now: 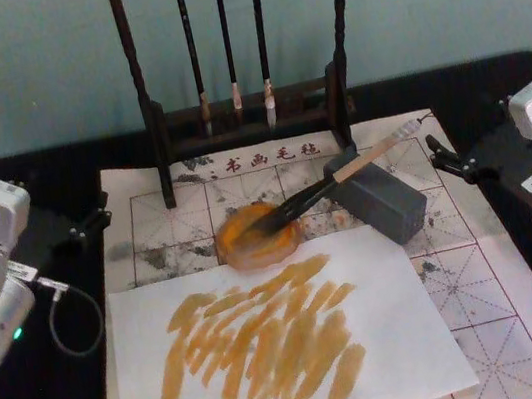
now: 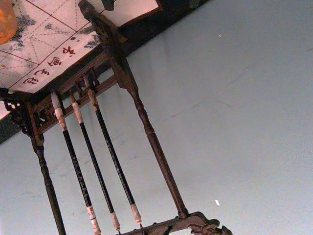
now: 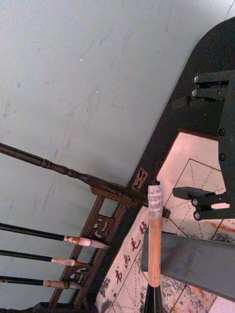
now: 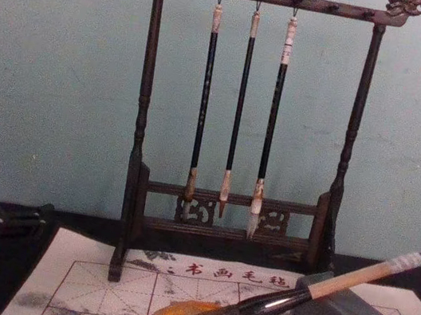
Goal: Pick up the brush from the inkstone, write on the paper, then place the brush back to its original position.
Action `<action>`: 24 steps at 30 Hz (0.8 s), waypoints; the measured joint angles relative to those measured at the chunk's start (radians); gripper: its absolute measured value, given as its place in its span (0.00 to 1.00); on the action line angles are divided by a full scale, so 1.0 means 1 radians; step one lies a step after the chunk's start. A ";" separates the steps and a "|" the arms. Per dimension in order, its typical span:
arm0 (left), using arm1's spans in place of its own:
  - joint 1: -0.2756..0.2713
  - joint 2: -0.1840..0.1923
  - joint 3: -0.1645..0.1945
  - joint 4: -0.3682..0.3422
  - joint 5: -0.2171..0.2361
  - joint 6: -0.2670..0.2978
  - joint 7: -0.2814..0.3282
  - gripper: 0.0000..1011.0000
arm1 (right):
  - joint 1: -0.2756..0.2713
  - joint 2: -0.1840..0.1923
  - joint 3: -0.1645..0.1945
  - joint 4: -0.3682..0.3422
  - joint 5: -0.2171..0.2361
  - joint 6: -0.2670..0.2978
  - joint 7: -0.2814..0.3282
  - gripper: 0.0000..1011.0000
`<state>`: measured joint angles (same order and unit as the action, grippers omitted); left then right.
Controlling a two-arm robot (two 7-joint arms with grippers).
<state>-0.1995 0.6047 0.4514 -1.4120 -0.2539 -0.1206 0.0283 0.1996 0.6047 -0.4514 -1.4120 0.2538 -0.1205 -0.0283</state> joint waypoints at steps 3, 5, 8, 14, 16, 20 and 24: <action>0.000 0.000 0.000 0.000 0.000 0.000 0.000 0.99 | 0.000 0.000 0.000 0.000 0.000 0.000 0.000 0.99; 0.000 0.000 0.000 0.000 0.000 0.000 0.000 0.99 | 0.000 0.000 0.000 0.000 0.000 0.000 0.000 0.99; 0.000 0.000 0.000 0.000 0.000 0.000 0.000 0.99 | 0.000 0.000 0.000 0.000 0.000 0.000 0.000 0.99; 0.000 0.000 0.000 0.000 0.000 0.000 0.000 0.99 | 0.000 0.000 0.000 0.000 0.000 0.000 0.000 0.99; 0.000 0.000 0.000 0.000 0.000 0.000 0.000 0.99 | 0.000 0.000 0.000 0.000 0.000 0.000 0.000 0.99; 0.000 0.000 0.000 0.000 0.000 0.000 0.000 0.99 | 0.000 0.000 0.000 0.000 0.000 0.000 0.000 0.99; 0.000 0.000 0.000 0.000 0.000 0.000 0.000 0.99 | 0.000 0.000 0.000 0.000 0.000 0.000 0.000 0.99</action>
<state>-0.1995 0.6047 0.4514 -1.4120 -0.2539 -0.1205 0.0283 0.1996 0.6047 -0.4514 -1.4121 0.2539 -0.1205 -0.0283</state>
